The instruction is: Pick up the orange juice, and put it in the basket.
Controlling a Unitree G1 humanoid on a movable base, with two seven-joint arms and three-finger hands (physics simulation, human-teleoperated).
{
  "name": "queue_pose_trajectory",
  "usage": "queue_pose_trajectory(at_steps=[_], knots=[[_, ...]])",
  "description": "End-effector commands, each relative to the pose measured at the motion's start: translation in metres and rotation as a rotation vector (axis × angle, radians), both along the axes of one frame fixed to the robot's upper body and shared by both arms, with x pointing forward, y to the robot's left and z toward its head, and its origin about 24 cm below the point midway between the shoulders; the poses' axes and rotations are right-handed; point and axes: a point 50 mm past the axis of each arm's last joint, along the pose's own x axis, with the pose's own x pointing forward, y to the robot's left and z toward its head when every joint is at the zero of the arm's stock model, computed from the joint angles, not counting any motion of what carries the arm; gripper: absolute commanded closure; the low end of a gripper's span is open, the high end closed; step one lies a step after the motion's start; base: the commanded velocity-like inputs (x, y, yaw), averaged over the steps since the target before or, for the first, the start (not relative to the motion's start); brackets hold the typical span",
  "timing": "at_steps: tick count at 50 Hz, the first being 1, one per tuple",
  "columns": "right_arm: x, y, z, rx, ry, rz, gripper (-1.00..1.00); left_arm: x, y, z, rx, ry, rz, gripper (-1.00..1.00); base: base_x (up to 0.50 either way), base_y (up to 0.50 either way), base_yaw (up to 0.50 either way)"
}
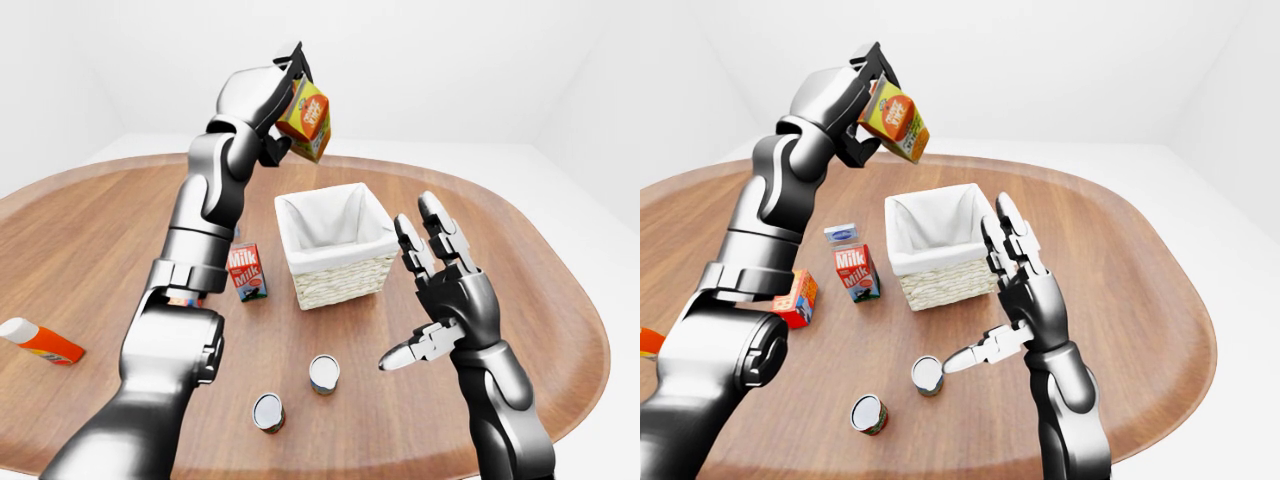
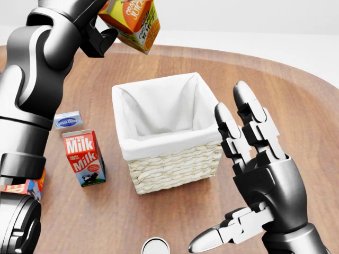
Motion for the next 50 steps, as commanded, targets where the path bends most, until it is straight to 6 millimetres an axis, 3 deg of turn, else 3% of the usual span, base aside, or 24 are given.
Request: queue_pose_trajectory(at_steps=[1, 19, 31, 50], knots=[[0.0, 0.0, 0.001, -0.002, -0.003, 0.001, -1.0, 0.015, 0.015, 0.001, 0.001, -0.121, 0.148, 1.0, 0.0, 0.0, 0.0], [0.0, 0.001, 0.0, 0.003, 0.002, 0.006, -1.0, 0.02, -0.002, -0.02, -0.044, -0.106, 0.125, 1.0, 0.0, 0.0, 0.0], [0.0, -0.002, -0.001, 0.007, 0.005, 0.0, -1.0, 0.027, 0.002, -0.046, 0.006, -0.111, 0.184, 1.0, 0.0, 0.0, 0.0], [0.001, -0.002, -0.002, 0.008, 0.007, -0.002, -1.0, 0.028, -0.001, -0.058, -0.029, -0.101, 0.195, 1.0, 0.0, 0.0, 0.0]])
